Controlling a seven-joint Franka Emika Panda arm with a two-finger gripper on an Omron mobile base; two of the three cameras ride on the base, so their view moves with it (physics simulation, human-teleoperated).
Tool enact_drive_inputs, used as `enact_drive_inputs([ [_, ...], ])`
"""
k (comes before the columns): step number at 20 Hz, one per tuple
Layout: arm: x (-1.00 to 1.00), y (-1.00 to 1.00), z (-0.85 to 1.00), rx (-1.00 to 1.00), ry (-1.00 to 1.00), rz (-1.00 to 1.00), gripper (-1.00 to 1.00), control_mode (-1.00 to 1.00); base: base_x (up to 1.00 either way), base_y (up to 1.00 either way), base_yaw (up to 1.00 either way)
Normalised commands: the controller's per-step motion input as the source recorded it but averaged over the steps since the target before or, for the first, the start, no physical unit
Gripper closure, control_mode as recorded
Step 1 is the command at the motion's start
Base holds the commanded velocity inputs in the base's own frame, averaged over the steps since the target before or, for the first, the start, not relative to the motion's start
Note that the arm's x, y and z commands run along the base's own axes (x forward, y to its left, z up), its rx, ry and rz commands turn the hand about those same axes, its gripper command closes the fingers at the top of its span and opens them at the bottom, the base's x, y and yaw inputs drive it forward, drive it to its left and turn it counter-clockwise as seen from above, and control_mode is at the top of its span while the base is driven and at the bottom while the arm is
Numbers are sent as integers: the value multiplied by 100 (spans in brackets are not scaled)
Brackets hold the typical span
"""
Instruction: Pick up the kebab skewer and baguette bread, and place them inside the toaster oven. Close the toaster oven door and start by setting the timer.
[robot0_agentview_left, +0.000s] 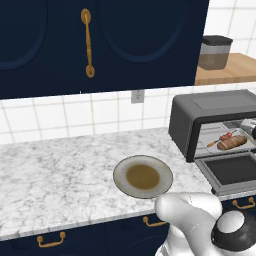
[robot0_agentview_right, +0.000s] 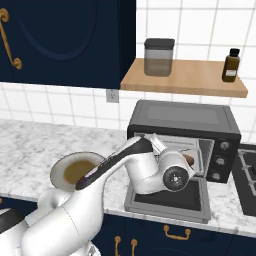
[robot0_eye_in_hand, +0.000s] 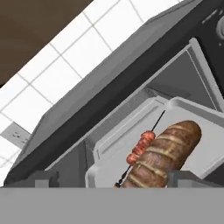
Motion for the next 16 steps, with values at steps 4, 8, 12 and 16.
enact_drive_inputs([
  [4,-59,0,-1,-33,-6,29,-100,-100,0,0,0],
  [8,-60,0,-9,-40,-5,21,-100,-100,0,0,0],
  [12,-51,2,-14,-38,0,14,-100,-100,0,0,0],
  [16,-35,62,-17,-31,0,2,-100,-100,0,0,0],
])
